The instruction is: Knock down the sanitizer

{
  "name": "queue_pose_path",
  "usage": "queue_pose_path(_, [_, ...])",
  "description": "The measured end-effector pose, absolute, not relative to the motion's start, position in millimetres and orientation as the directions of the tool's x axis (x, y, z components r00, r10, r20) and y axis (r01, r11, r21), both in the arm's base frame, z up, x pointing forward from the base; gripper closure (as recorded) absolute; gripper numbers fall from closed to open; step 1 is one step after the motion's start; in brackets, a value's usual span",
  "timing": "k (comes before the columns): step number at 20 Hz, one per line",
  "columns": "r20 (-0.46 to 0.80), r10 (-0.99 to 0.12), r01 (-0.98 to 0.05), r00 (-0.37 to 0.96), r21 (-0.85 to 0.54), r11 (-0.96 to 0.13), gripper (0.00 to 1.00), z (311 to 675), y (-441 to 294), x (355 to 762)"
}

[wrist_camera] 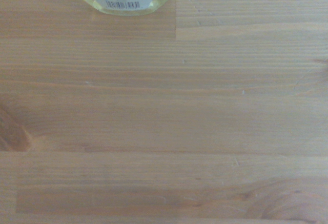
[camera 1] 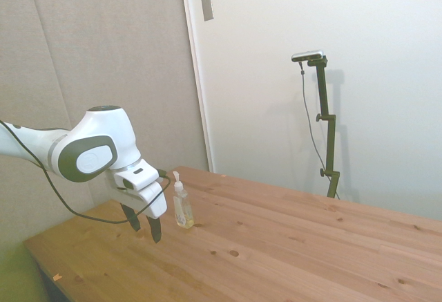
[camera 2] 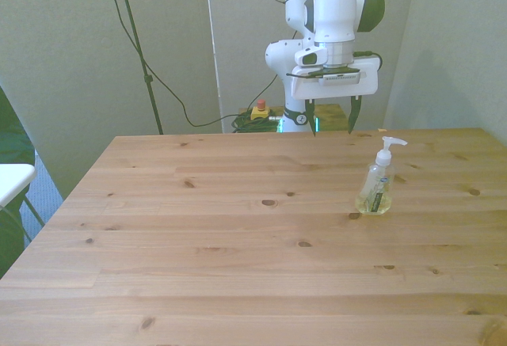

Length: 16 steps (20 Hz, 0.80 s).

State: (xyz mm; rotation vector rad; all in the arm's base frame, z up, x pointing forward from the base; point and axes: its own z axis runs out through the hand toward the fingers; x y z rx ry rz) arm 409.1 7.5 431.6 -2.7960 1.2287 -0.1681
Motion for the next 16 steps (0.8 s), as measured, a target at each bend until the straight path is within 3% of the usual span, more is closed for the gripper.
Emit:
queue_pose_path(4, [0.081,-0.732,-0.724,0.676,-0.112,-0.681,0.0,434.4,8.9,415.3])
queue_pose_path(5, [0.086,-0.732,-0.723,0.676,-0.112,-0.681,1.0,437.2,10.5,420.6])
queue_pose_path(16, [0.092,-0.741,-0.736,0.665,-0.088,-0.671,1.0,436.1,39.6,487.8])
